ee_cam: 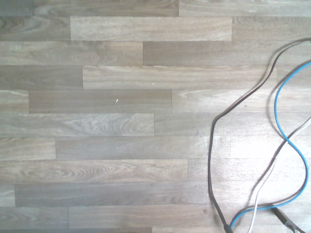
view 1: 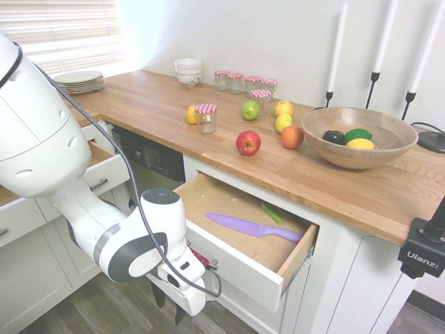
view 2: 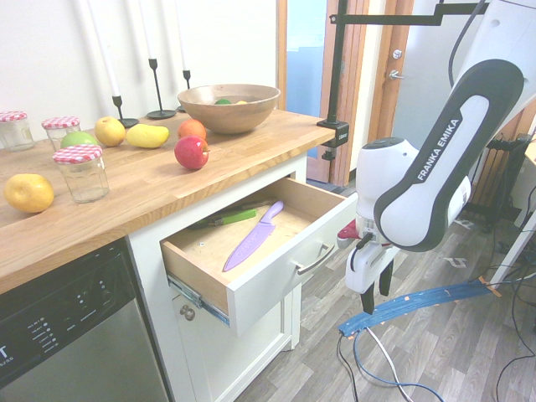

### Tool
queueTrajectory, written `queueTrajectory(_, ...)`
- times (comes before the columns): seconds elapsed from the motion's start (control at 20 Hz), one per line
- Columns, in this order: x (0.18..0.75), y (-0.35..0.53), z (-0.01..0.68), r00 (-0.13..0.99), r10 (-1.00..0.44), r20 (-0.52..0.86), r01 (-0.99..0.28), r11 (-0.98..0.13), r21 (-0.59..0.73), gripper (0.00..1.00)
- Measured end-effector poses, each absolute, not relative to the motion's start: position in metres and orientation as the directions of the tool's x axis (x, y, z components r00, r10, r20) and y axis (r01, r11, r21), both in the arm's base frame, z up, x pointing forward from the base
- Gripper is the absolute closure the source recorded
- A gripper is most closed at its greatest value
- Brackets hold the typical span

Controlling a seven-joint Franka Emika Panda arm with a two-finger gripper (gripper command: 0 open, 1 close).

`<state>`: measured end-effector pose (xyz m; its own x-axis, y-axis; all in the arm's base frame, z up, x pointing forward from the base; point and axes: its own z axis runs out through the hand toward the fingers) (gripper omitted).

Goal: Close the drawer

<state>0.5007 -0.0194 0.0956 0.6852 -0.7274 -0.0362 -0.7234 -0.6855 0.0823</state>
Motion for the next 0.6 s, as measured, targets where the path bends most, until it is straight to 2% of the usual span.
queueTrajectory(0.6,0.52,-0.018,0.1,0.681,-0.732,0.008,-0.732,-0.681,0.024,1.0)
